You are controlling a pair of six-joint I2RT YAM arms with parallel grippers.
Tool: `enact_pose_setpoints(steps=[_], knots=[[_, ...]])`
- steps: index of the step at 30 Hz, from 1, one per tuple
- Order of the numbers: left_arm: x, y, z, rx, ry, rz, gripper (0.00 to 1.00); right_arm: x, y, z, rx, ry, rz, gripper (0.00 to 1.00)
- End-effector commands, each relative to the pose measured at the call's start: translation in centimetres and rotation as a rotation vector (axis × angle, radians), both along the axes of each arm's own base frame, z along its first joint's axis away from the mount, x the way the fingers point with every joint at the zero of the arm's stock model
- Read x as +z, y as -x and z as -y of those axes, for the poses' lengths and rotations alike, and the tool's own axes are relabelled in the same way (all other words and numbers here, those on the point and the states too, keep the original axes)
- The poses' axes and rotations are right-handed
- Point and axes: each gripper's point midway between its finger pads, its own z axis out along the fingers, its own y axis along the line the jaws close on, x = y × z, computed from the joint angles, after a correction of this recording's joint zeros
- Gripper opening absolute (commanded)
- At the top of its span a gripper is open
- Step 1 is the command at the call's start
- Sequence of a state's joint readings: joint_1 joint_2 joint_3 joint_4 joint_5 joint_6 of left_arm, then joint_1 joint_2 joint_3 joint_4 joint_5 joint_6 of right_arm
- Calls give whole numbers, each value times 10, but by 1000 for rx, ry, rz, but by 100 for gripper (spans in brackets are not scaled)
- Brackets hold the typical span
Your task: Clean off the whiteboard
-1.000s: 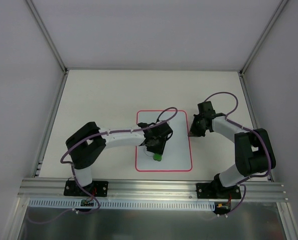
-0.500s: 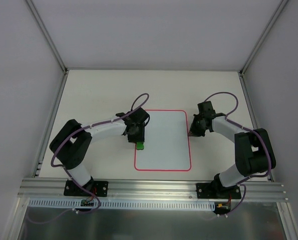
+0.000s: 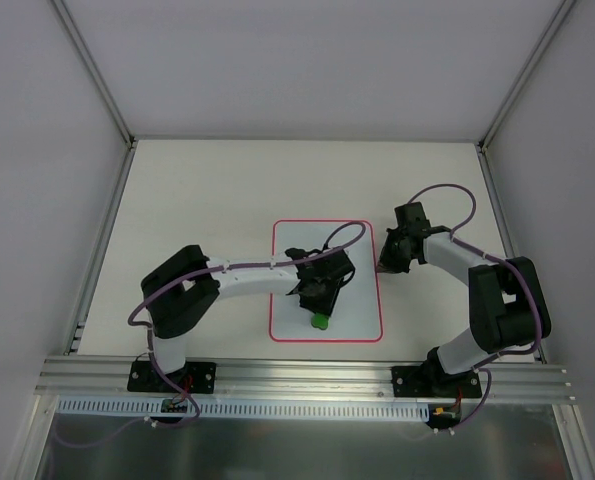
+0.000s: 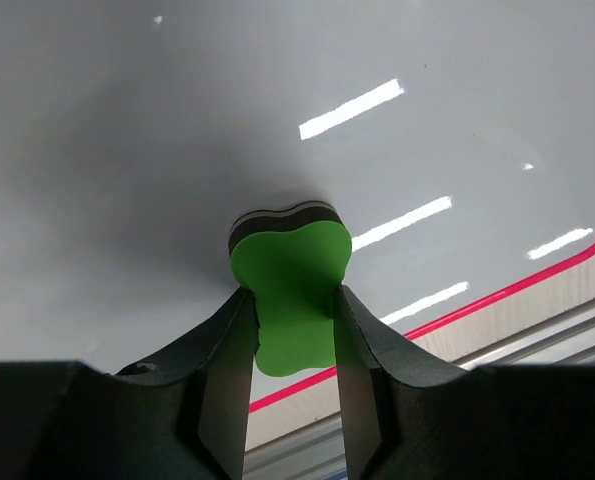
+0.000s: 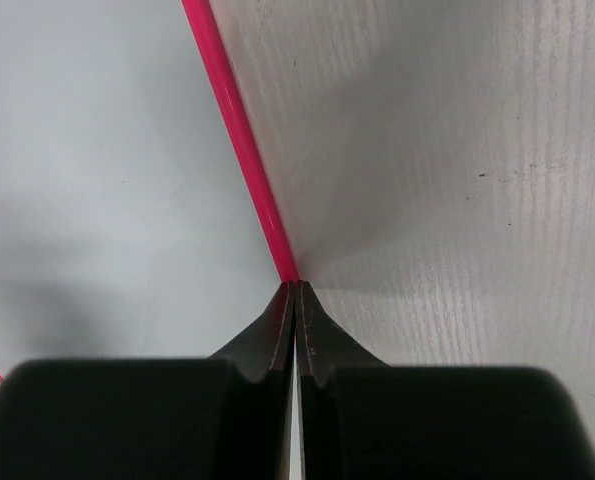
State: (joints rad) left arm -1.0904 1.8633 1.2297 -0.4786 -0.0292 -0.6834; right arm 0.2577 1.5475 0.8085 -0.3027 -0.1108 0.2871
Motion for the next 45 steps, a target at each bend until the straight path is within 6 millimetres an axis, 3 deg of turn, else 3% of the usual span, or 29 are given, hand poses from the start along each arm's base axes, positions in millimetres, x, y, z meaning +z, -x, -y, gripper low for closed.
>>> enact_pose_setpoints(steps=[1, 5, 6, 9, 12, 14, 19, 22, 23, 25, 30, 35, 39, 40, 42, 45], knots=[[-34, 26, -47, 27, -162, -135, 0, -7, 6, 14, -25, 64, -21, 0], [-36, 9, -91, 144, -211, -108, 0, -7, 7, 14, -22, 65, -22, 0], [-42, 4, -114, 200, -239, -121, 0, -6, 7, 14, -25, 64, -20, 0], [-37, -15, -152, 303, -260, -85, 0, -7, 7, 14, -24, 64, -21, 0], [-30, -27, -172, 348, -252, -64, 0, -6, 7, 14, -21, 65, -19, 0], [-24, -37, -179, 372, -235, -47, 0, -7, 7, 13, -19, 64, -20, 1], [3, -59, -171, 391, -146, 5, 0, -6, 6, 13, -17, 63, -19, 1], [20, -79, -176, 424, -103, 51, 0, -1, 6, 11, -8, 52, -11, 5], [25, -88, -186, 453, -95, 60, 0, 1, 7, 12, -6, 54, -11, 11], [37, -103, -196, 491, -68, 90, 0, 18, 3, 13, 5, 56, 40, 20], [60, -143, -243, 615, -54, 158, 0, 72, 2, 24, 21, 89, 188, 61], [53, -177, -284, 742, -81, 137, 0, 120, 9, 46, 23, 178, 338, 92], [58, -217, -302, 800, -67, 154, 0, 154, 24, 59, 34, 210, 458, 99], [48, -221, -304, 804, -79, 130, 0, 161, 28, 60, 31, 207, 483, 99], [48, -235, -311, 804, -98, 145, 0, 177, 40, 62, 28, 189, 536, 99], [29, -240, -319, 818, -139, 112, 0, 196, 56, 62, 48, 167, 600, 99]])
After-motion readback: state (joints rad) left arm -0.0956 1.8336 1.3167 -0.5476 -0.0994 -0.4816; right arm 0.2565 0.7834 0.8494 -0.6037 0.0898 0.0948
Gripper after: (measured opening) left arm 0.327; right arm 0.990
